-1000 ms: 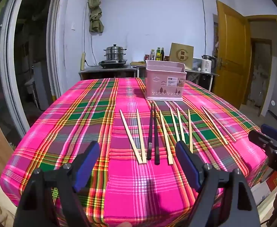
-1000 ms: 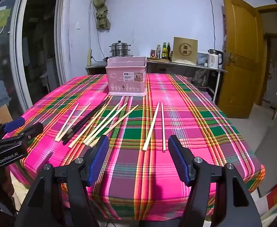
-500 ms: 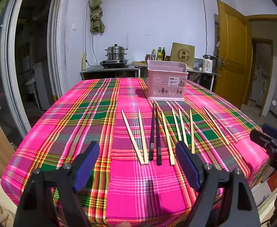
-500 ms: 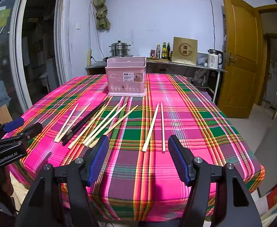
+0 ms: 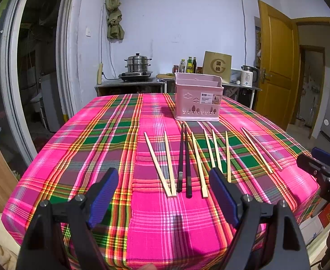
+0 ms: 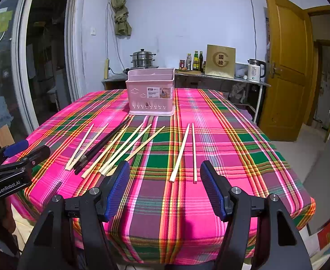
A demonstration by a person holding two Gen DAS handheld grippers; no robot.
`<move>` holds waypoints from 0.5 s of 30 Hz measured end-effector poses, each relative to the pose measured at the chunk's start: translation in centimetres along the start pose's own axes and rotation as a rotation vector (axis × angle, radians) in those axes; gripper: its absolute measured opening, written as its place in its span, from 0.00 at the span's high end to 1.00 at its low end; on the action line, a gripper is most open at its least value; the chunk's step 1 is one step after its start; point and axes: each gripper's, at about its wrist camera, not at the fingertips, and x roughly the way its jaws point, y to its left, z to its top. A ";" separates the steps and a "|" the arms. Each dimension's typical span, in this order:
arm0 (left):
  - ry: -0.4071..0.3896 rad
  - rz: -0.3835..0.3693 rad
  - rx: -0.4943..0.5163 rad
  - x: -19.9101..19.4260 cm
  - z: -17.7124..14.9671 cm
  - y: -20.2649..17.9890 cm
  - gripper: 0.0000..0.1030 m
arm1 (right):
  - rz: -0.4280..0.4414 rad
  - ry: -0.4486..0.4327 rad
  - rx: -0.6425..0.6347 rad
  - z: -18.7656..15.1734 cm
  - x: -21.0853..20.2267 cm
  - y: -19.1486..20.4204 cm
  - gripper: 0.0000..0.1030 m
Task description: Organize utensils
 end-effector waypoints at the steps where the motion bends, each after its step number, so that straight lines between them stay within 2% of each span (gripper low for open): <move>1: 0.001 -0.001 0.001 0.0 0.0 0.0 0.18 | 0.001 -0.001 0.000 0.0 0.0 0.0 0.37; 15: -0.004 -0.003 0.006 -0.1 0.1 -0.1 0.18 | -0.002 -0.004 0.000 0.3 0.0 0.1 0.37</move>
